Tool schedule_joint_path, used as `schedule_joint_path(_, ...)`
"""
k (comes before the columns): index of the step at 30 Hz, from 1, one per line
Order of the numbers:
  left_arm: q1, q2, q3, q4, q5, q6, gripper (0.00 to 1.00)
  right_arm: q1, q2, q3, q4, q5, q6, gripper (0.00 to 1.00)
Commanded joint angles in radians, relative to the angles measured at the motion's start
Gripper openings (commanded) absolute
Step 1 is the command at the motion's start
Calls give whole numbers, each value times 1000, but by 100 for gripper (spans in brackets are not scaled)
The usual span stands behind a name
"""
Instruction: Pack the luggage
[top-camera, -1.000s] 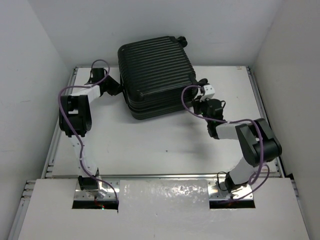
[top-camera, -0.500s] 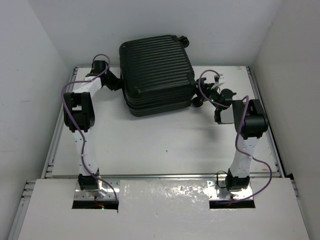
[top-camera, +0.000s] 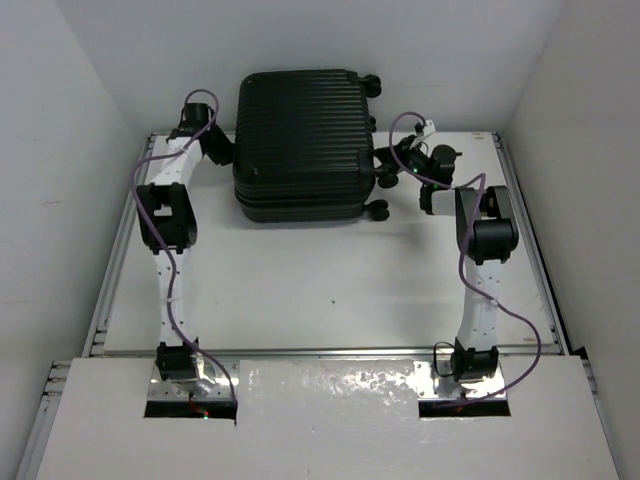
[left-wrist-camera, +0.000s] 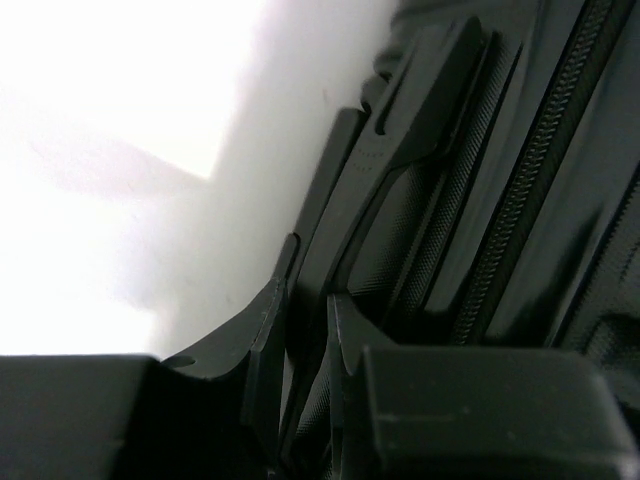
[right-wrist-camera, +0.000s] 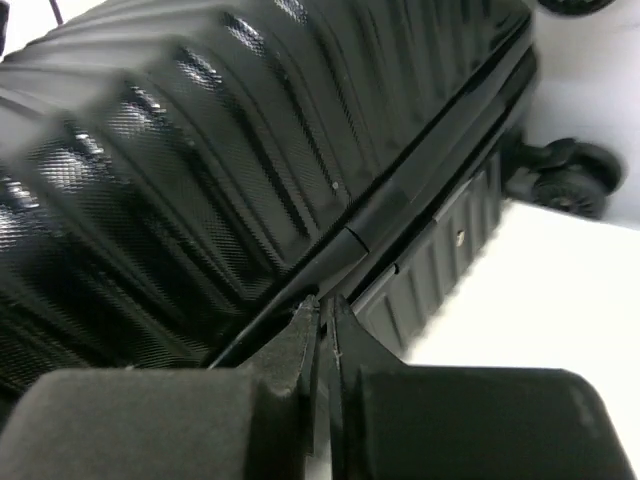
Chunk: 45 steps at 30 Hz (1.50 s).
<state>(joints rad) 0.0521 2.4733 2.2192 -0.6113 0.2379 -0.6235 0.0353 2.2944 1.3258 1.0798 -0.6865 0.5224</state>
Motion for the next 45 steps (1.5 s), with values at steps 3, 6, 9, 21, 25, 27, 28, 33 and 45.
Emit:
schedule_joint_path(3,11,-28,33,89,-83,-25,21,26,-108,-91,-15,68,-12,20)
schedule_joint_path(6,25,-85,-15,50,-132,-28,52,0,-221,-154,-110,224,-30,34)
schedule_joint_path(9,60,-109,-27,22,-146,-51,84,-2,-320,-166,-395,385,-111,52)
schedule_joint_path(21,189,-466,-127,-114,-483,50,91,0,-742,36,-1311,804,-294,99)
schedule_joint_path(25,181,-768,-294,-119,-554,114,92,12,-932,-2,-1481,792,-340,99)
schedule_joint_path(27,155,-1022,-500,-18,-558,198,92,28,-1051,-37,-1553,777,-360,99)
schedule_joint_path(28,144,-1100,-560,7,-563,255,92,29,-1093,-54,-1570,772,-375,99)
schedule_joint_path(33,129,-1602,-904,87,-493,386,92,31,-1384,-138,-1713,782,-417,99)
schedule_joint_path(45,-31,-2004,-1197,22,-408,383,94,118,-1791,-312,-1860,849,-423,99)
